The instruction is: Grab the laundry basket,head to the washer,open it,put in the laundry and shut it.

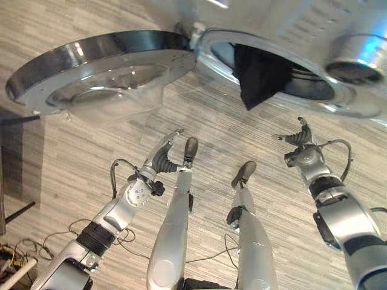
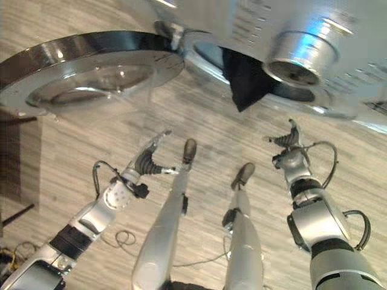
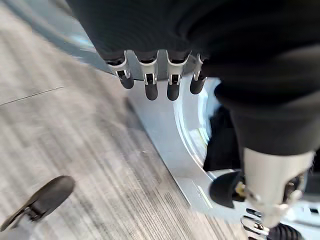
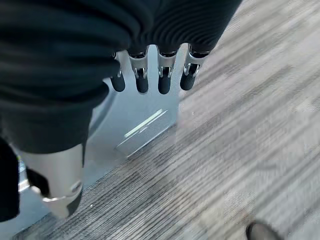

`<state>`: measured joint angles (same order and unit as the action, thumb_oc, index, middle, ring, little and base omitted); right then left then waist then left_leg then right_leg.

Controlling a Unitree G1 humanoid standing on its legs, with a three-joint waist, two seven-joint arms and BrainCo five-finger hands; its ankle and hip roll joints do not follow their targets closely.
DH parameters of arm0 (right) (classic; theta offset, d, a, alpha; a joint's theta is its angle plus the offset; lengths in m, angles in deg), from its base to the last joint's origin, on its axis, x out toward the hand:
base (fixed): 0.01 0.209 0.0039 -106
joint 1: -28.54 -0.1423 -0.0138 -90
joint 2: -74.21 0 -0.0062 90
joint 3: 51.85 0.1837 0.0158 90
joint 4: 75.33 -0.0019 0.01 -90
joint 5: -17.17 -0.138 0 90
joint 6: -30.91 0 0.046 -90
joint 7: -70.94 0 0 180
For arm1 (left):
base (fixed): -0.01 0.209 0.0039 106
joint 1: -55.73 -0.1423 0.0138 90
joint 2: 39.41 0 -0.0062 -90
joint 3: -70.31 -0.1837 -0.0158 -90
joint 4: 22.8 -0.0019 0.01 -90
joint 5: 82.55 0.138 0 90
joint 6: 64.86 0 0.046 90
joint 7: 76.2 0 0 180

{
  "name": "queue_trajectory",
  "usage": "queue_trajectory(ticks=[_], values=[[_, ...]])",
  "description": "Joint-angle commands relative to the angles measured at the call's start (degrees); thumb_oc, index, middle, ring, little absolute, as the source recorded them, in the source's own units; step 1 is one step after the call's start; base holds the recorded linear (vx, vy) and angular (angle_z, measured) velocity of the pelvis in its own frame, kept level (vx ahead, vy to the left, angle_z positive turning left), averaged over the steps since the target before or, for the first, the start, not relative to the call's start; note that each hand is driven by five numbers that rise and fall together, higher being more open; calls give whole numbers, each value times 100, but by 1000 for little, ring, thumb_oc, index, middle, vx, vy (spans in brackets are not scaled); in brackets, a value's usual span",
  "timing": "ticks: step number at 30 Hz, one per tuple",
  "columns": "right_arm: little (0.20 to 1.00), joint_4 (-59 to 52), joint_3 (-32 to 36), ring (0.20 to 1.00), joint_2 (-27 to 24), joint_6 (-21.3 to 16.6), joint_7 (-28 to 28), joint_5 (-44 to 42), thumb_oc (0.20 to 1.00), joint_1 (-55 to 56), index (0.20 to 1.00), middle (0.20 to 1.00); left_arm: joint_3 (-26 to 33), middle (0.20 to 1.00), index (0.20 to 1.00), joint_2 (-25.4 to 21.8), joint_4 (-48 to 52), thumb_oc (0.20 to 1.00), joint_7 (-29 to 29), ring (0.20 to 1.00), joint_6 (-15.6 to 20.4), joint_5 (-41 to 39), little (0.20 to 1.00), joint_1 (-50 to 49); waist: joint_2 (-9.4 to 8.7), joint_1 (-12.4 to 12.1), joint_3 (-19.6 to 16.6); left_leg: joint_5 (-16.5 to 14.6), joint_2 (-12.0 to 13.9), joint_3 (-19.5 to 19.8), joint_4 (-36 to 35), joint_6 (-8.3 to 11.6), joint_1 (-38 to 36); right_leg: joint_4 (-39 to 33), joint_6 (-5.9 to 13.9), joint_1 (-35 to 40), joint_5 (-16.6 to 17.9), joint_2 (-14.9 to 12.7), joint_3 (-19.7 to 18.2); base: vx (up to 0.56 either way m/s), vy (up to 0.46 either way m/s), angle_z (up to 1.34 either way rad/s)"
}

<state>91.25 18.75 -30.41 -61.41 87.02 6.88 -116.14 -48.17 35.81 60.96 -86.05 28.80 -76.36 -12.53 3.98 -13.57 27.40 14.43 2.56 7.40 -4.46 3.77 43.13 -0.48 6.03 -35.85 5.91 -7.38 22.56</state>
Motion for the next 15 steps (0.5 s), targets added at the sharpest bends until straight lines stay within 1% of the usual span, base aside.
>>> queue_trajectory(ticks=[1, 4, 5, 6, 7, 9, 10, 11, 13, 15], values=[[1000, 36, 83, 1000, -244, -10, -106, -715, 1000, 257, 1000, 1000, -271, 1000, 1000, 104, 313, 1000, 63, 1000, 305, -228, 1000, 119, 140, 36, -16, -781, -252, -229, -10, 34, -179, 525, 139, -11, -943, -76, -235, 48, 30, 27], [1000, 184, 452, 1000, -196, -54, -164, -1398, 1000, 46, 1000, 1000, -440, 1000, 1000, 270, 237, 1000, 27, 1000, 251, -219, 1000, 302, 242, -93, -11, -789, -330, -151, -10, 25, -119, 532, 136, -7, -1021, -91, -167, 36, 19, 22], [1000, 191, 457, 1000, -203, -58, -168, -1410, 1000, 42, 1000, 1000, -451, 1000, 1000, 271, 232, 1000, 24, 1000, 250, -218, 1000, 317, 245, -98, -10, -789, -332, -145, -10, 25, -115, 534, 136, -8, -1024, -92, -161, 55, 42, 23], [1000, 251, 902, 1000, -188, -172, -144, -2167, 1000, -198, 1000, 1000, -596, 1000, 1000, 452, 161, 1000, -21, 1000, 208, -218, 1000, 440, 336, -182, -18, -794, -412, -105, -11, 15, -55, 580, 140, -35, -1103, -106, -107, 44, 39, 19], [1000, 254, 907, 1000, -198, -175, -146, -2186, 1000, -199, 1000, 1000, -610, 1000, 1000, 455, 153, 1000, -26, 1000, 208, -218, 1000, 458, 339, -192, -17, -793, -414, -101, -10, 14, -50, 585, 140, -40, -1107, -108, -103, 57, 46, 15], [1000, 231, 1354, 1000, -236, -352, -108, -2903, 1000, -356, 1000, 1000, -662, 1000, 1000, 536, 142, 1000, -57, 1000, 190, -221, 1000, 516, 400, -252, -16, -812, -460, -73, -14, 13, -19, 609, 154, -68, -1146, -122, -76, 40, 43, 12], [1000, 181, 1767, 1000, -360, -597, 55, -3471, 1000, -504, 1000, 1000, -698, 1000, 1000, 578, 152, 1000, -89, 1000, 185, -199, 1000, 555, 449, -296, -22, -823, -505, -50, -17, 10, 17, 639, 171, -92, -1183, -141, -75, 40, 49, 12], [1000, 180, 1779, 1000, -369, -609, 57, -3495, 1000, -501, 1000, 1000, -715, 1000, 1000, 575, 152, 1000, -91, 1000, 183, -196, 1000, 574, 448, -311, -19, -823, -507, -45, -16, 9, 24, 648, 173, -99, -1188, -145, -70, 40, 47, 12], [1000, 143, 2185, 1000, -538, -864, 230, -4024, 1000, -594, 1000, 1000, -744, 1000, 1000, 597, 206, 1000, -92, 1000, 209, -243, 1000, 631, 520, -356, -30, -836, -552, -14, -17, 1, 57, 721, 190, -168, -1237, -180, -53, 34, 51, 10], [1000, 213, 2335, 1000, -691, -950, 214, -4413, 1000, -707, 1000, 1000, -771, 1000, 1000, 604, 215, 1000, -98, 1000, 273, -433, 1000, 657, 565, -399, -55, -848, -593, 2, -14, -4, 84, 757, 195, -195, -1291, -196, -49, 37, 54, 11]])
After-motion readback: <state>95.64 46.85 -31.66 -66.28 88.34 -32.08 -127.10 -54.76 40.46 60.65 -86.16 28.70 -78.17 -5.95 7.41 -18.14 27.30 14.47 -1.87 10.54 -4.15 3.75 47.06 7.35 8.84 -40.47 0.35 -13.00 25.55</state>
